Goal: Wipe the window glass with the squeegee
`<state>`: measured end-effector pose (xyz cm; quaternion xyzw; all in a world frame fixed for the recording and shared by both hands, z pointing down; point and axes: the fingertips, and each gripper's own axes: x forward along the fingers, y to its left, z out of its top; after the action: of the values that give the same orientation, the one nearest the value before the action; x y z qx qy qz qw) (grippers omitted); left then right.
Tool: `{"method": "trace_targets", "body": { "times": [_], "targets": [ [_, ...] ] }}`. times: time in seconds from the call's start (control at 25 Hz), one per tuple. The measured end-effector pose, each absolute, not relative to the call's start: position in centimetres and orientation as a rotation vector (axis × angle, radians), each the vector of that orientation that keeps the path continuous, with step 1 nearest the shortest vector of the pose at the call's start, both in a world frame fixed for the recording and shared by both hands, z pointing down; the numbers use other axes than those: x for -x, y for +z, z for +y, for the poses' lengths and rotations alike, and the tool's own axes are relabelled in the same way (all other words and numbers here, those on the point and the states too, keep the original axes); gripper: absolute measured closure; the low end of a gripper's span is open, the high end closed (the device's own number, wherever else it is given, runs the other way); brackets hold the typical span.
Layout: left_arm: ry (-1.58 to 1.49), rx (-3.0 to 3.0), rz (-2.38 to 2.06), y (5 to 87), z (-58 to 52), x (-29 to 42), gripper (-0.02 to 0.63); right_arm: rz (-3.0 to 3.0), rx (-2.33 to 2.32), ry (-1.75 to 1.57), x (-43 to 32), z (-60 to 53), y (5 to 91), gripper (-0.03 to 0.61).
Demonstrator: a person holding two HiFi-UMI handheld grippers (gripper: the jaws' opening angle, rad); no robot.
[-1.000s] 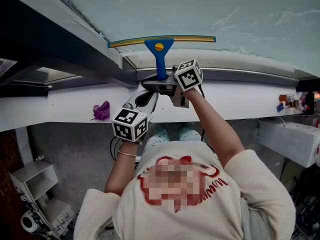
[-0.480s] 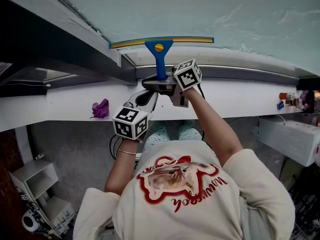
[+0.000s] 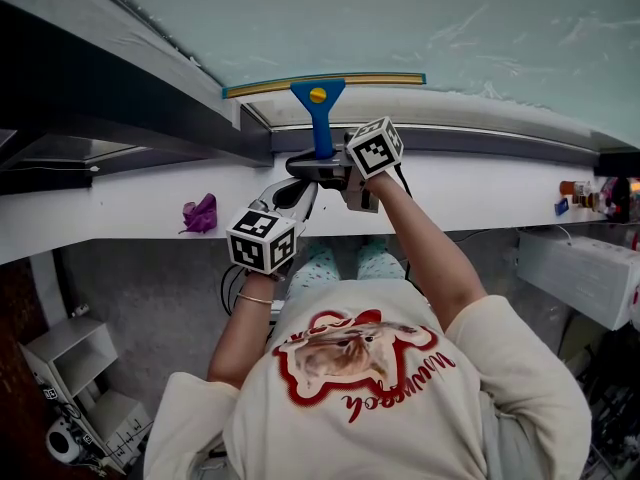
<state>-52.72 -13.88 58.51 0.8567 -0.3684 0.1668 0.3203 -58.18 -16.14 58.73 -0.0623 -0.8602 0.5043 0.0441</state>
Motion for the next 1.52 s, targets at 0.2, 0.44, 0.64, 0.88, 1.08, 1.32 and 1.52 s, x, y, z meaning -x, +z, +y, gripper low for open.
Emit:
{"method": "trace_targets", "body": {
  "times": [0.2,0.44,0.64,0.88,1.08,1.32,1.52],
  "targets": [
    [0.446,-2.234,-0.953,59.1,-13.8,52.6,0.612,-2.613,0.189,1.538,58.2,-16.0,59.4,0.546],
    [0.465,-2.212,-0.944,59.8,-13.2,52.6,0.612,-2.586,0.201,1.61,58.2,-15.3,60.0,0.56],
    [0.436,-2.226,-0.967,59.2,-13.2,52.7,0.612,-2.626,0.208,1.647,58.2,-15.4,59.2,0.565],
    [0.321,-2.332,-0.914,54.7,-11.3,50.5,0.612,-2.743,0.242,1.582,56.0,-13.5,54.4,0.566],
    [0.228,-2.512,-0.822,48.1,-9.2,47.0,0.613,-2.903,0.275,1.348,52.1,-11.2,47.5,0.566],
    [0.074,-2.627,-0.965,43.1,-8.0,44.3,0.612,-2.991,0.256,1.255,46.2,-9.4,42.8,0.565],
    [0.031,-2.686,-1.047,42.6,-8.8,42.5,0.612,-2.996,0.327,1.161,43.3,-9.2,42.0,0.565]
  ]
}}
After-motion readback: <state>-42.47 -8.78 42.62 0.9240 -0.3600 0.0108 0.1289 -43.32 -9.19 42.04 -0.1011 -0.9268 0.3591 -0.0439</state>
